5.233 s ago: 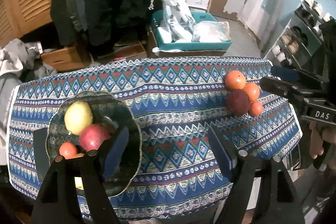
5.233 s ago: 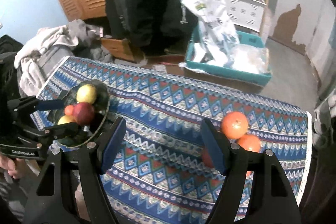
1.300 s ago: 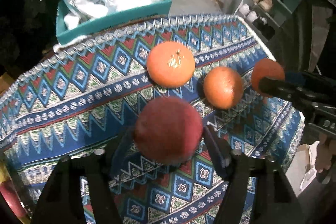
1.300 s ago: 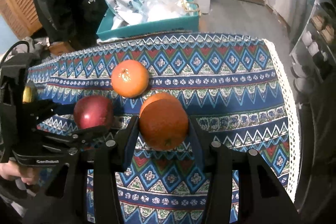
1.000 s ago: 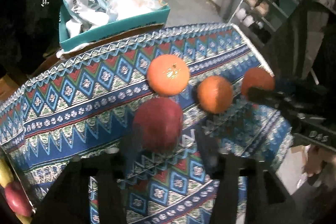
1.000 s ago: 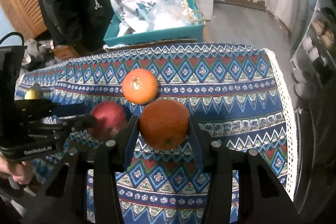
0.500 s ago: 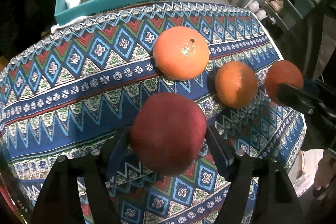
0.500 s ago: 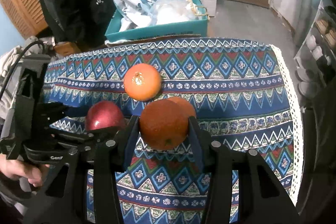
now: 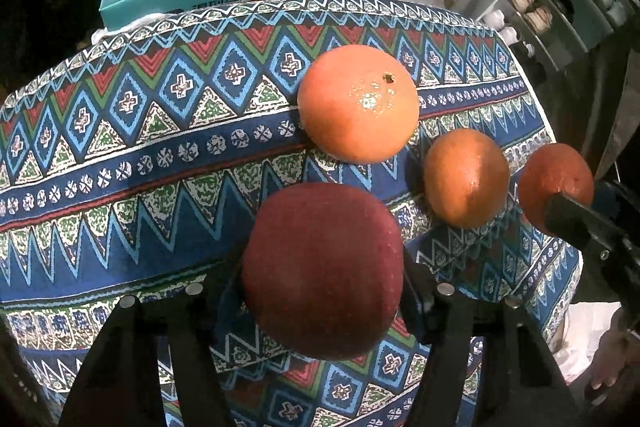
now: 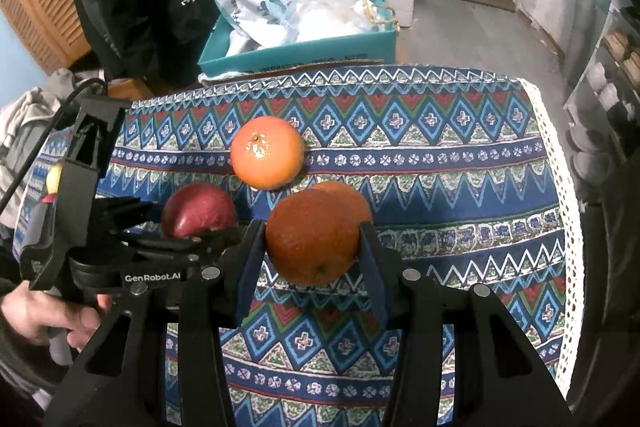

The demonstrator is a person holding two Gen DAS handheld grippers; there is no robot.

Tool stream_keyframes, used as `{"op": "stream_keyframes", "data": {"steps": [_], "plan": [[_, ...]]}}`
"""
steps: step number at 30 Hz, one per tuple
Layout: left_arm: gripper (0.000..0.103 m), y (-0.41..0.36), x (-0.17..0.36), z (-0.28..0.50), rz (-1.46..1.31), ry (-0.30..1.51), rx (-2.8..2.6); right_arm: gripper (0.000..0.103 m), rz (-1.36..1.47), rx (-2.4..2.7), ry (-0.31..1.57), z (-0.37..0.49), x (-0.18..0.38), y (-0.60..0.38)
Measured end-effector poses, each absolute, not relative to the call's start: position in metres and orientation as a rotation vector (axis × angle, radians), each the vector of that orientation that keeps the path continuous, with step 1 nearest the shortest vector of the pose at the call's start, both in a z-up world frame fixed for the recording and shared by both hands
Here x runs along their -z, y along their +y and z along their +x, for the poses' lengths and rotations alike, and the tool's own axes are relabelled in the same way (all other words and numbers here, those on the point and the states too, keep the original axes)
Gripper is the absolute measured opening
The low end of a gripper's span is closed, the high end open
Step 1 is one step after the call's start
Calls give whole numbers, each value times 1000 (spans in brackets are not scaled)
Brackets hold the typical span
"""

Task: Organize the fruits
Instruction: 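Carry the red apple and orange over the glass plate with both tools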

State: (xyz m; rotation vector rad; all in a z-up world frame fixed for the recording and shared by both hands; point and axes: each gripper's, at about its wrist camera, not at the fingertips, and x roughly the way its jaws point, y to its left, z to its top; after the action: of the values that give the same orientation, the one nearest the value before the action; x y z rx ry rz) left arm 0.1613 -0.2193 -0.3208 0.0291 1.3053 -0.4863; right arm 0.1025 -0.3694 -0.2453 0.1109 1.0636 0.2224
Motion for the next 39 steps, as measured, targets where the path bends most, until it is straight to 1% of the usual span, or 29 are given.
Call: {"op": "stream_keyframes", "data": {"steps": [8, 17, 39], "plan": [[64, -225, 316, 151, 52, 1267, 481, 46, 108, -218, 1042, 101, 238, -370], [64, -216, 290, 139, 84, 1202, 485, 46, 91, -223, 1010, 98, 225, -365], [64, -169, 184, 105, 65, 1017, 437, 46, 56, -299, 864, 89, 154, -325]]}}
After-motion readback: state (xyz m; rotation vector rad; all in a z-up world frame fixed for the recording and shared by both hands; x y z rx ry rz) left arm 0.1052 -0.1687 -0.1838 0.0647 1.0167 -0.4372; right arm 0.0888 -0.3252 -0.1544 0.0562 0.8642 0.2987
